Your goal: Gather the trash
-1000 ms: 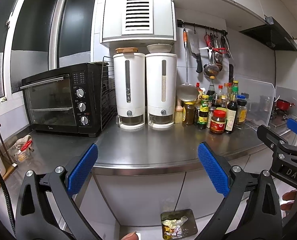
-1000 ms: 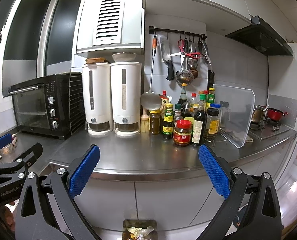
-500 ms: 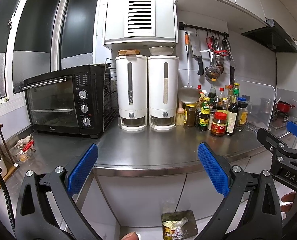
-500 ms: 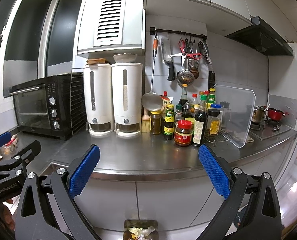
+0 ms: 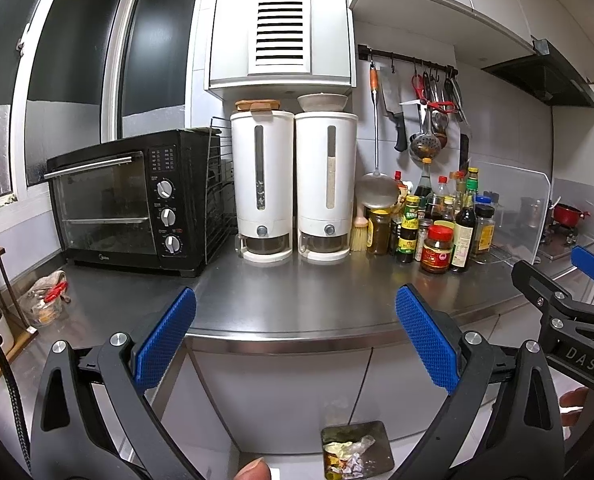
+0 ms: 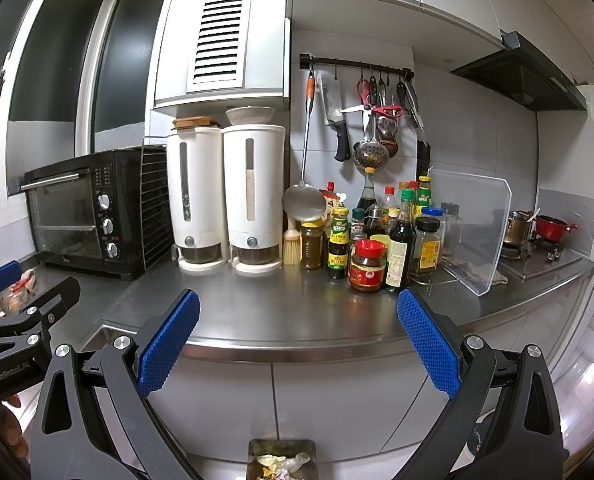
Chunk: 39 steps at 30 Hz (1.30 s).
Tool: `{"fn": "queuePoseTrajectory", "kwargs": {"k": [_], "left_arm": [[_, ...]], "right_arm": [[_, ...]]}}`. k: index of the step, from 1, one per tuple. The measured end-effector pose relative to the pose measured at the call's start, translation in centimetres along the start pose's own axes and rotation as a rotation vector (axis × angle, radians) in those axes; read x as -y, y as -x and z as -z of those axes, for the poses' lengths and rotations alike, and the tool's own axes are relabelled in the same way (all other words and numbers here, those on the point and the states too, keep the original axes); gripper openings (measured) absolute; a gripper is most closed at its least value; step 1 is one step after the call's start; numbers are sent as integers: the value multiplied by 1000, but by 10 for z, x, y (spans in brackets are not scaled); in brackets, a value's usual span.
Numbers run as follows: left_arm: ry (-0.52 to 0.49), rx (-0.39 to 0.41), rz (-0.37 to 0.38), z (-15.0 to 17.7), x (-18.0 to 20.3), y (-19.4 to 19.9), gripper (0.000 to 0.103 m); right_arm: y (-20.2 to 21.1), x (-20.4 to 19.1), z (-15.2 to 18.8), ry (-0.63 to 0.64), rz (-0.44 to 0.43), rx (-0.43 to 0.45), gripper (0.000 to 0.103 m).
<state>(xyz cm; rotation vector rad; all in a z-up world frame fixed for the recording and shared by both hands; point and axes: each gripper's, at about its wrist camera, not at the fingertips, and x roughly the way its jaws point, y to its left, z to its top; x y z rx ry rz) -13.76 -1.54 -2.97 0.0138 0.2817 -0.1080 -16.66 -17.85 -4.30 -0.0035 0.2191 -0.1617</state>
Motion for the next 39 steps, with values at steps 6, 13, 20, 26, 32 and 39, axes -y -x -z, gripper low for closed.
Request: {"fn": "queuePoseTrajectory", "kwargs": {"k": [6, 13, 20, 26, 32, 39], "left_arm": [[1, -14, 19, 0, 1, -5, 95], [-3, -8, 21, 0, 3, -5, 95], [-4, -9, 5, 1, 3, -4, 95], [-5, -8, 4, 1, 3, -5, 95], [-9, -7, 4, 2, 2, -3, 95], [-4, 1, 7, 1, 2, -2, 95]], "right_arm": [[-2, 0, -1, -4, 4, -7, 100], [-3, 1, 0, -5, 6, -5, 100], [-4, 1, 0, -7, 6, -7, 100], [-4, 1, 1, -6, 5, -10, 100], [-4, 2, 3, -8, 15, -9, 100], [-5, 3, 4, -3, 13, -16, 100]]}}
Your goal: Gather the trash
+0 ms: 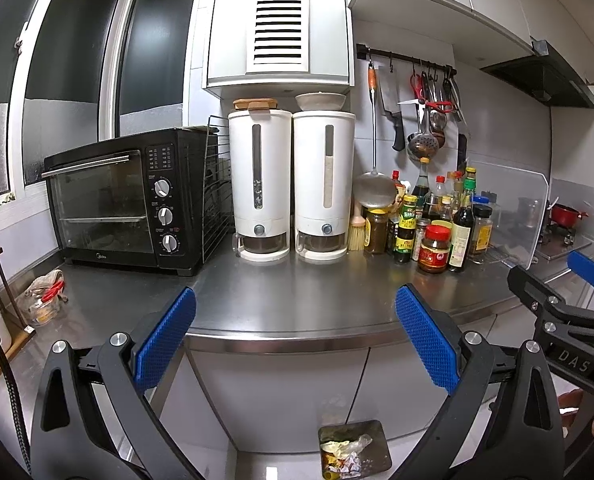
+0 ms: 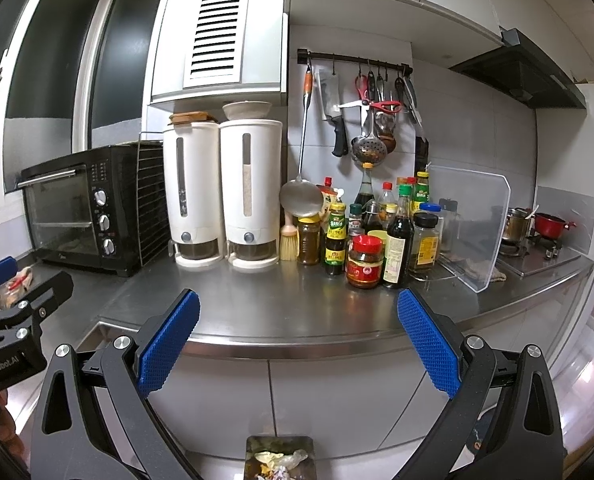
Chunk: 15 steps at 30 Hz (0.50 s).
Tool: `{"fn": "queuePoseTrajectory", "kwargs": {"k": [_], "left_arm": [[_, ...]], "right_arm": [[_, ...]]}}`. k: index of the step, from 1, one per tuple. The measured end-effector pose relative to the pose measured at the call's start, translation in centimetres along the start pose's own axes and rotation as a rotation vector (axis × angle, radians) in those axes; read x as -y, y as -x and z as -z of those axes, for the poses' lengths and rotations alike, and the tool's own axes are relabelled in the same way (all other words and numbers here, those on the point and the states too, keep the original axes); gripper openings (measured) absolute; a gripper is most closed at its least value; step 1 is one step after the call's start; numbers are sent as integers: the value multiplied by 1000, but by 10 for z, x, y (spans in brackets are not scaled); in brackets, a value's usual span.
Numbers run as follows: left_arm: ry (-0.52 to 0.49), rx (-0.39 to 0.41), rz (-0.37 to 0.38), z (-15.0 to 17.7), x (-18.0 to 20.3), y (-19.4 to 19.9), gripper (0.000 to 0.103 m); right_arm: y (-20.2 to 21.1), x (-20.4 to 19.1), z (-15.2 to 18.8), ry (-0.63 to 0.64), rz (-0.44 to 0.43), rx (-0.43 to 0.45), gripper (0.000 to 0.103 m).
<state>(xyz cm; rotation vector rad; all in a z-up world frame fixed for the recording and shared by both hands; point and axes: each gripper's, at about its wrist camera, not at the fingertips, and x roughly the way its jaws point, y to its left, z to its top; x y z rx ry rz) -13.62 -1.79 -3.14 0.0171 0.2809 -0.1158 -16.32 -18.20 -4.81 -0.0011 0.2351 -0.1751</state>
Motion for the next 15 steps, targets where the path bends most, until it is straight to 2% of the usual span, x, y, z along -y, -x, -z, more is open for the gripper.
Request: {"fn": "queuePoseTrajectory", "kwargs": {"k": [15], "left_arm": [[13, -27, -15, -1, -1, -7, 95]], "right_arm": [[-7, 4, 3, 2, -5, -16, 100]]}}
